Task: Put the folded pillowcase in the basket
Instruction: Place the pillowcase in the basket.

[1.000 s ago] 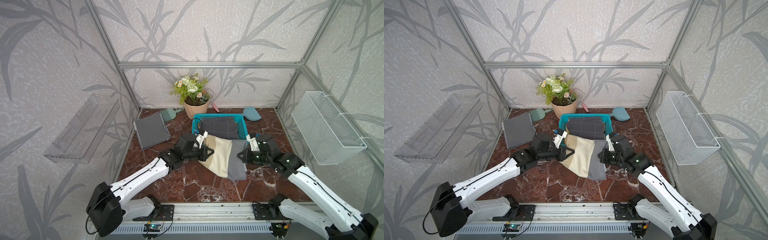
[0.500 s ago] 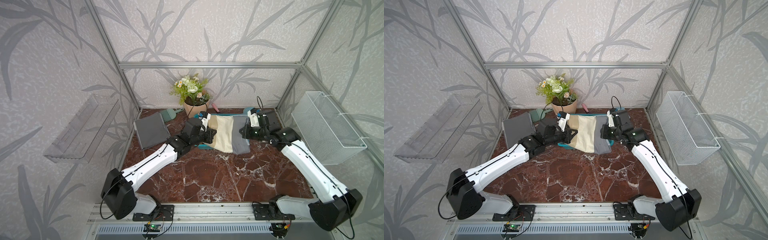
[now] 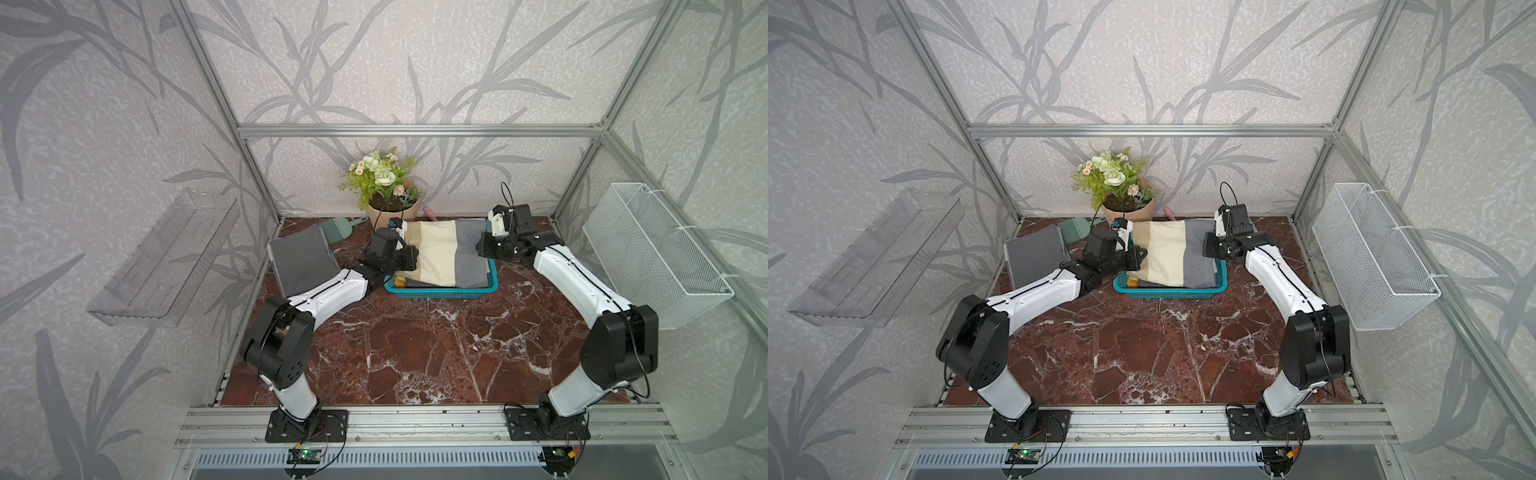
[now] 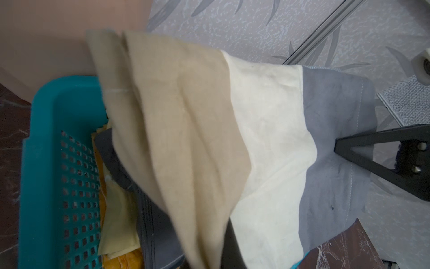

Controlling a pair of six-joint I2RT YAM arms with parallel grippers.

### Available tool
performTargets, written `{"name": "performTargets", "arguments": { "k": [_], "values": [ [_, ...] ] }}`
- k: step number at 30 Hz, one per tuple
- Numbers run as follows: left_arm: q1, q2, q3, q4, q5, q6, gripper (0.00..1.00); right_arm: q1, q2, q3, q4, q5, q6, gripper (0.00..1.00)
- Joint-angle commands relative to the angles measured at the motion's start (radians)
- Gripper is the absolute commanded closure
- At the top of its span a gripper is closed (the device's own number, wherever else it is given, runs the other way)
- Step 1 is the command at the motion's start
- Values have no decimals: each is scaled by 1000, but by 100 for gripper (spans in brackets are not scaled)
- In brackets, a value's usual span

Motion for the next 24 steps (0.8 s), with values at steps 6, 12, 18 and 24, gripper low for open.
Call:
{"name": "performTargets", "arguments": {
  "k": [6, 12, 18, 24],
  "values": [
    [27, 146, 34, 75, 30, -1, 100, -22, 125, 42, 93, 19, -17, 100],
    [30, 182, -3, 100, -23, -18, 99, -23, 220, 63, 92, 28, -30, 100],
    [33, 195, 2, 53, -55, -7, 42, -22, 250, 51, 93, 48, -21, 49],
    [33, 146, -17, 27, -78, -48, 18, 14, 155, 15, 104, 115, -38, 16]
  ]
}}
